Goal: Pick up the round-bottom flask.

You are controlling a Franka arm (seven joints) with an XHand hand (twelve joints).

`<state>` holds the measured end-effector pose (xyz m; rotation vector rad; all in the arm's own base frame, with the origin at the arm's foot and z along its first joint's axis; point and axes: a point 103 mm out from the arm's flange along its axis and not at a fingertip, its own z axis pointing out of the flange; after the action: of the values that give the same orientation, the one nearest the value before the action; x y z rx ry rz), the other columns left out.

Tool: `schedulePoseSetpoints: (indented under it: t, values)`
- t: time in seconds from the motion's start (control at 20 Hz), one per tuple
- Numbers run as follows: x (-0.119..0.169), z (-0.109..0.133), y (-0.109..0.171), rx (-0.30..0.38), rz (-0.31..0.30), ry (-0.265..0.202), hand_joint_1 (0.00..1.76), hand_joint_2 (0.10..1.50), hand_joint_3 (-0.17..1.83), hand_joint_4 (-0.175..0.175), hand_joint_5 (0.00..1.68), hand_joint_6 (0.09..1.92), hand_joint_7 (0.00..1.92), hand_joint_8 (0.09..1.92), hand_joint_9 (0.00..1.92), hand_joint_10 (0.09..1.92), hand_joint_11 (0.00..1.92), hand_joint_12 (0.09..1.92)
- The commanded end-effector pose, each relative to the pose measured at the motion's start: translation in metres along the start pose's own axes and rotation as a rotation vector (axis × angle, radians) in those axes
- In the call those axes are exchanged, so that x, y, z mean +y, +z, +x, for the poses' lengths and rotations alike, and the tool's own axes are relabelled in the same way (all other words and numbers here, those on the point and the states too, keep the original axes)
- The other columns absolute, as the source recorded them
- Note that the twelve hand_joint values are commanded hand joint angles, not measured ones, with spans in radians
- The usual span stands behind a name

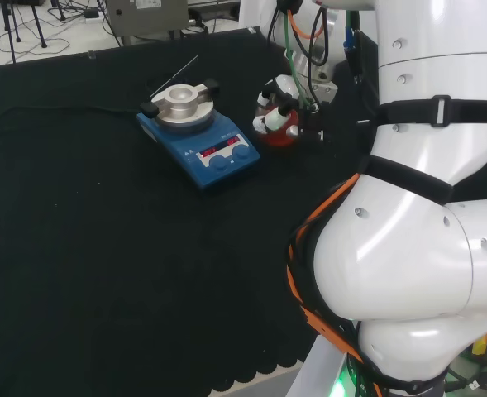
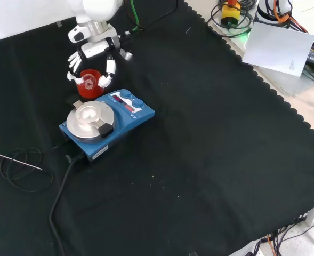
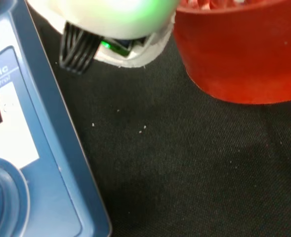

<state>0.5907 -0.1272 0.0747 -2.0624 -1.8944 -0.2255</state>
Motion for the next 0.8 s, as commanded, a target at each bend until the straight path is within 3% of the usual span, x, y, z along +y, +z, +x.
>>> schedulePoseSetpoints:
  t: [0.05,0.8]
  values:
    - [0.0012,-0.0018,0.0031,0.005,-0.001,0.005,1.04,0.49,0.73,-0.036,0.67,0.76,0.35,0.65,0.54,0.68,0.21,1.34]
    - [0.0078,-0.0001,0.0122,0.02,-0.018,0.003,1.05,0.52,0.73,-0.034,0.76,0.77,0.39,0.66,0.56,0.68,0.23,1.34]
